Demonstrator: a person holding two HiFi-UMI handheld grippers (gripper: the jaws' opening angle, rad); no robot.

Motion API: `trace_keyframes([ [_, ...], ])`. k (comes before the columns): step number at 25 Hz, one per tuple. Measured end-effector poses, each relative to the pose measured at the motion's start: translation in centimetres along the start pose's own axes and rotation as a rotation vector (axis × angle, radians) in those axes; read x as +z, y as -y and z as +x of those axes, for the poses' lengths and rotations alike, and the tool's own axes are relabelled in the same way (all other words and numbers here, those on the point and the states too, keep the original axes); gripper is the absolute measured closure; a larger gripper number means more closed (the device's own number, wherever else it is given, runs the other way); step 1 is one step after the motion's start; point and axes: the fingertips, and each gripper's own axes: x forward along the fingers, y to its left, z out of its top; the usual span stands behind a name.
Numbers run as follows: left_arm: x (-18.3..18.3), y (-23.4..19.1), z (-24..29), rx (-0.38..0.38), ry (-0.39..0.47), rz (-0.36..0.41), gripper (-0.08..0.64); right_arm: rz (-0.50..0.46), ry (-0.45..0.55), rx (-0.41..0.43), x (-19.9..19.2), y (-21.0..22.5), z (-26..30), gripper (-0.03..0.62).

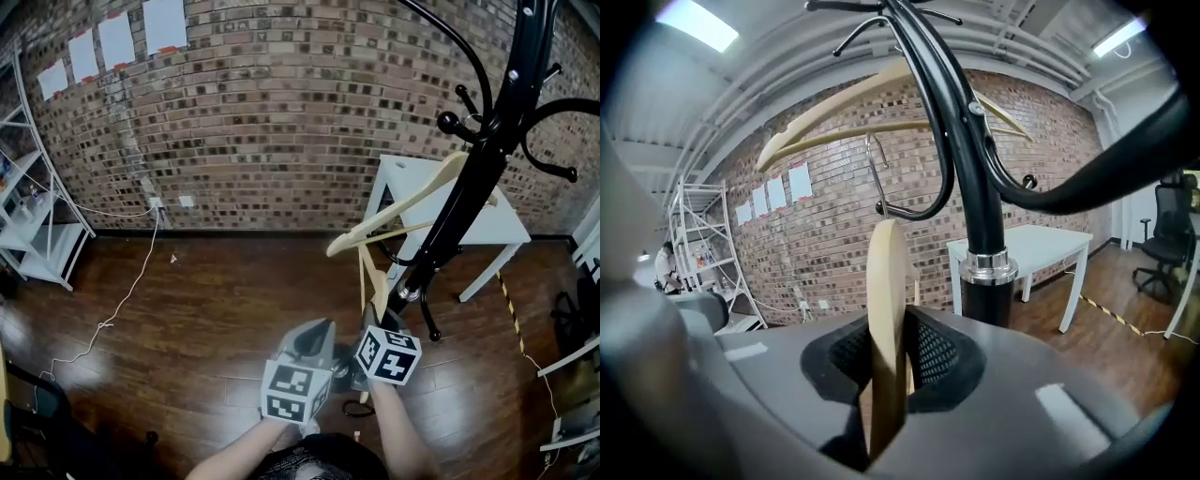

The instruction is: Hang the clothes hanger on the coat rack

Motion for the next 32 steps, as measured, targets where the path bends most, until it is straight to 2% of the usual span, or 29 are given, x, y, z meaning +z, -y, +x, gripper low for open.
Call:
trace_keyframes([
  [9,0.0,-2.0,2.3,0.025,-0.024,0.010,0.557,0.105,-0.046,0.007,-0.6,1.0,4.2,0.543],
  [19,-0.3,-2.7,2.3,0.028,-0.039,0.017,0.557,0.130,-0.079,-0.040,-2.1,2.1,5.1,0.541],
  [21,-0.6,-2.7,2.2,0.028,-0.044,0.016,0.557,0.125,-0.069,-0.033,-2.2,2.0,5.0,0.535],
  [23,-0.7,-2.6,2.2,0.024,-0.046,0.017,0.557,0.096,-0.029,-0.027,-1.6,1.7,4.7,0.432],
  [27,-0.8,-2.0,2.0,0.015,-0.047,0.020,0.557,0.042,0.017,-0.038,-0.6,1.5,3.9,0.428],
  [32,-0.8,-1.4,1.4,0.004,-0.043,0.027,0.557,0.021,0.038,-0.049,-0.2,1.5,2.8,0.434],
])
